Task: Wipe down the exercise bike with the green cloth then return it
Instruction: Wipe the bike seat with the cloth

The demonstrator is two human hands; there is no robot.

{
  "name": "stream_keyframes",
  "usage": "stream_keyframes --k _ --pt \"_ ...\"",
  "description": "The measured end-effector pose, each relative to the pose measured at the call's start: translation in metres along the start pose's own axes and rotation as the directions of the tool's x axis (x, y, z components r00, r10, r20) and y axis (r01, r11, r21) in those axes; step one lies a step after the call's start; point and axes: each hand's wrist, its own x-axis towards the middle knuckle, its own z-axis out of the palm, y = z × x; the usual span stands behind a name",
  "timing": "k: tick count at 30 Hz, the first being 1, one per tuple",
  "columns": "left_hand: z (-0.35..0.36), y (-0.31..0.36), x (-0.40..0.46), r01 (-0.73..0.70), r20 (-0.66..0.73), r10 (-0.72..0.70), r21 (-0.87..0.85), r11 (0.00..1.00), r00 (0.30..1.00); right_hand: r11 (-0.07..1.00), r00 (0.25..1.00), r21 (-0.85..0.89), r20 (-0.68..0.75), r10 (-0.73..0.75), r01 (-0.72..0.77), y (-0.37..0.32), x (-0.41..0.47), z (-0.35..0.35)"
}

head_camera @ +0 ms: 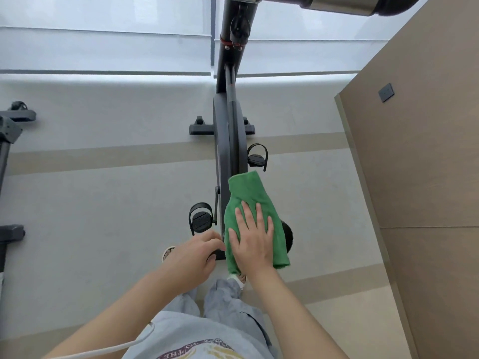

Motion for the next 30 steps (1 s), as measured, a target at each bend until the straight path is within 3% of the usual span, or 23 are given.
stream_keyframes --k 5,9,11,17,24,30 --pt "-0.003 -0.003 0.008 0.034 0.049 -0.035 0.021 0.999 0.998 0.998 0.992 0.027 0.118 0.049 -0.052 -0.002 0.080 -0.022" --pt "-0.004 0.002 0.007 0.036 0.080 -0.040 0.055 0.998 0.996 0.966 0.962 0.184 0.237 0.138 -0.184 0.009 0.148 -0.039" --pt "-0.001 0.006 0.003 0.038 0.095 -0.045 0.075 0.996 0.994 0.961 0.960 0.185 0.229 0.159 -0.204 0.008 0.158 -0.040" --pt "0.010 0.014 -0.013 0.035 0.085 -0.041 0.076 0.996 0.996 0.956 0.979 0.239 0.149 0.139 -0.172 0.011 0.134 -0.039" --pt "0.015 0.010 -0.014 0.007 0.099 -0.007 0.000 1.000 0.995 0.967 0.968 0.021 0.017 0.252 -0.252 0.008 0.027 -0.015" --pt "0.007 0.005 -0.003 0.006 0.103 -0.003 -0.021 1.000 0.995 0.911 0.905 -0.008 0.113 0.410 -0.412 -0.008 0.069 -0.023"
